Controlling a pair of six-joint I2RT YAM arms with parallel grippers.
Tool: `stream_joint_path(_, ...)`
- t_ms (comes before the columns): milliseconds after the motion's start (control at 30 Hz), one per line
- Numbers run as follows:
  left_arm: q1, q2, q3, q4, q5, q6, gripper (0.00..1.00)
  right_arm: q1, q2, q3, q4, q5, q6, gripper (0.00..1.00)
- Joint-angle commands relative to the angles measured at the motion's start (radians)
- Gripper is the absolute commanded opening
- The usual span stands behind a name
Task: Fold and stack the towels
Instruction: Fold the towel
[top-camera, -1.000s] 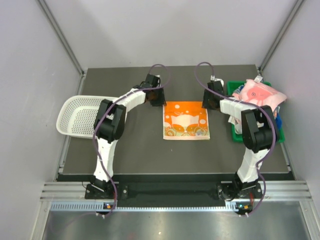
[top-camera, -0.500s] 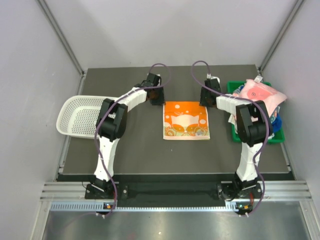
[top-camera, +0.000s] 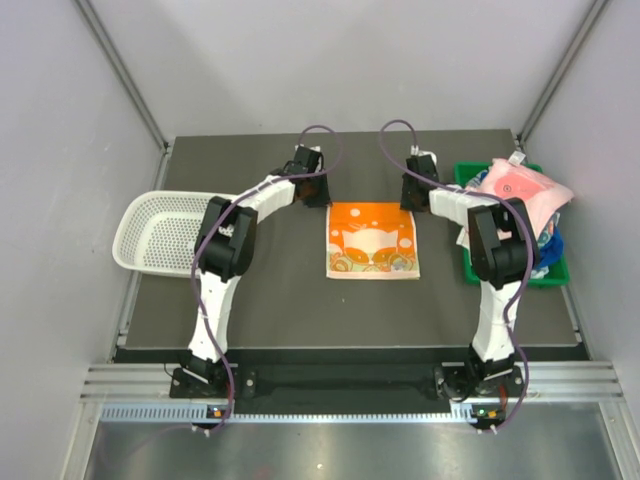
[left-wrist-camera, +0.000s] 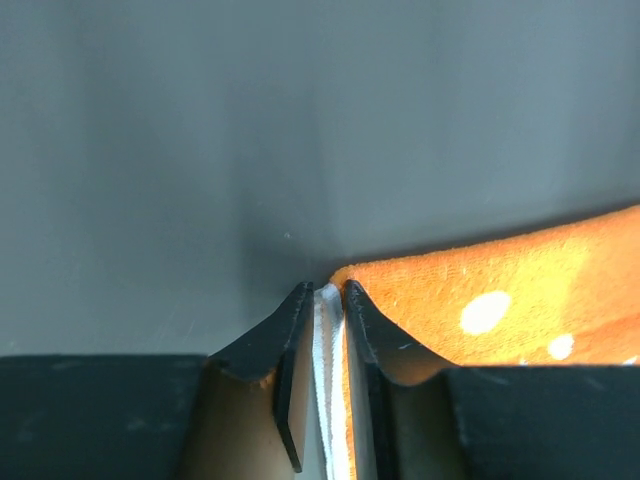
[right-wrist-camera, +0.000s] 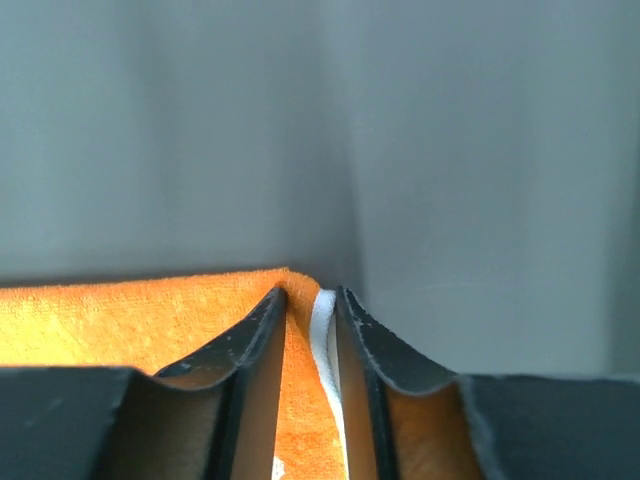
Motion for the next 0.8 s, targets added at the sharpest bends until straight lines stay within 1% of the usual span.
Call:
stream_joint_path(0,0.0,0.07,-0.013,-0.022,-0.035,-0.005,0.22,0.023,0.013,0.027,-0.012,0.011,0.012,0.25)
stream_joint_path(33,0.002,0.071,-0.013,-0.022,-0.035,-0.008,0.18,0.024,0.014,0.025,-0.013,0.013,0.015,0.22)
stream_joint_path(133,0.002,0.073,-0.011,-0.018,-0.038,-0.012,0.12,0.029,0.017,0.025,-0.019,0.011,0.019,0.16)
stream_joint_path(167,0.0,0.073,-0.011,-0.015,-0.044,-0.012,0.06,0.03,0.016,0.025,-0.021,0.01,0.024,0.15)
stream_joint_path(233,0.005,0.067,-0.01,-0.016,-0.066,-0.014,0.0,0.029,0.014,0.025,-0.024,-0.007,0.027,0.1)
stream_joint_path(333,0.035,0.048,-0.002,-0.019,-0.08,-0.019,0.0,0.035,-0.001,0.016,-0.023,-0.058,0.049,0.04)
stream_joint_path(400,0.061,0.035,0.006,-0.021,-0.069,-0.025,0.0,0.046,-0.015,0.005,-0.01,-0.093,0.073,0.03)
stream_joint_path(500,0.103,0.031,0.044,-0.051,-0.067,-0.011,0.0,0.058,-0.03,-0.01,0.005,-0.142,0.098,0.02)
stream_joint_path(600,0.12,0.041,0.079,-0.074,-0.064,0.003,0.0,0.061,-0.022,0.001,0.004,-0.138,0.099,0.02)
stream_joint_path(700,0.118,0.033,0.067,-0.068,-0.041,-0.002,0.0,0.05,0.013,0.062,-0.022,-0.133,0.072,0.02)
stream_joint_path(767,0.117,0.024,0.024,-0.036,-0.029,-0.009,0.0,0.047,0.022,0.085,-0.006,-0.141,0.056,0.02)
